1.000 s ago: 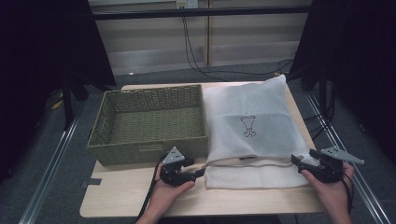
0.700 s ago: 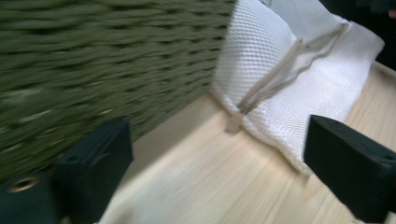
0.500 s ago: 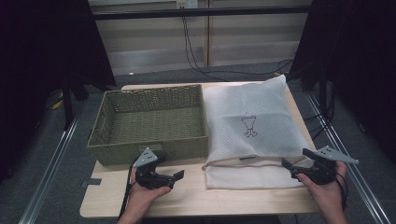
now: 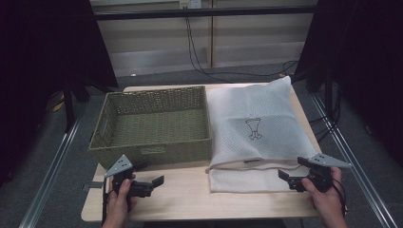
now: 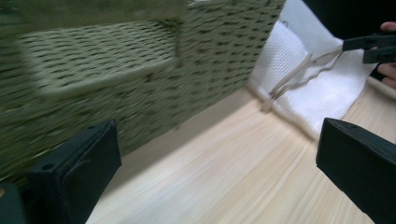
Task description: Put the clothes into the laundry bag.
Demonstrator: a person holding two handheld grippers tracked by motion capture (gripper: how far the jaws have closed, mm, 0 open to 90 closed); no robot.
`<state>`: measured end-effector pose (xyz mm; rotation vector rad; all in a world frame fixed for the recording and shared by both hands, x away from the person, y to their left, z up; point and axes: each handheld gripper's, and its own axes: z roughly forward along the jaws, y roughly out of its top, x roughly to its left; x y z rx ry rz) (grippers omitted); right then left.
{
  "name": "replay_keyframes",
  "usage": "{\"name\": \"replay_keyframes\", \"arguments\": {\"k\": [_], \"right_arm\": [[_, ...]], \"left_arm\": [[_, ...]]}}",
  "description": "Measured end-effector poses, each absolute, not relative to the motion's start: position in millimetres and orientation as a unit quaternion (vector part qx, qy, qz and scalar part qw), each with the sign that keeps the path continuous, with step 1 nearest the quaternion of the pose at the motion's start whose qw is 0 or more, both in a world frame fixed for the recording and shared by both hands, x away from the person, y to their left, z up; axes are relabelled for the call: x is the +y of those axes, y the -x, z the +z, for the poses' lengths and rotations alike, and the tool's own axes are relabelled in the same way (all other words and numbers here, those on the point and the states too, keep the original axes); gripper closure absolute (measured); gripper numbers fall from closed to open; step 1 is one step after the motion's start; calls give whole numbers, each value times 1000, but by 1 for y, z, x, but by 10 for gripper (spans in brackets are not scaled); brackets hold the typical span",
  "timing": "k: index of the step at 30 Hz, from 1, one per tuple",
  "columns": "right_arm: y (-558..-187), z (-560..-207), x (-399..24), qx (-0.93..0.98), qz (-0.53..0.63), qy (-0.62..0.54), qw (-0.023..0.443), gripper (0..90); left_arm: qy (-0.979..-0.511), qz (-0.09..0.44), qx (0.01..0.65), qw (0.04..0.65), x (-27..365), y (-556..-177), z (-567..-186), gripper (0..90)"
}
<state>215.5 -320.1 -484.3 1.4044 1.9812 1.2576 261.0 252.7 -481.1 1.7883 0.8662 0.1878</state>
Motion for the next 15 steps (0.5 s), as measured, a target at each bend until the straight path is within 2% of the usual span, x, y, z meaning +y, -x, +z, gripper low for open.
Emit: {"name": "replay_keyframes", "arguments": {"k": [8, 15], "right_arm": [[-217, -488, -323, 710, 443, -508, 204, 19], [-218, -488, -320, 717, 435, -504, 208, 19]], "left_arm": [[-740, 82, 377, 551, 277, -255, -483, 0], [-751, 85, 394, 522, 276, -259, -490, 0]]}}
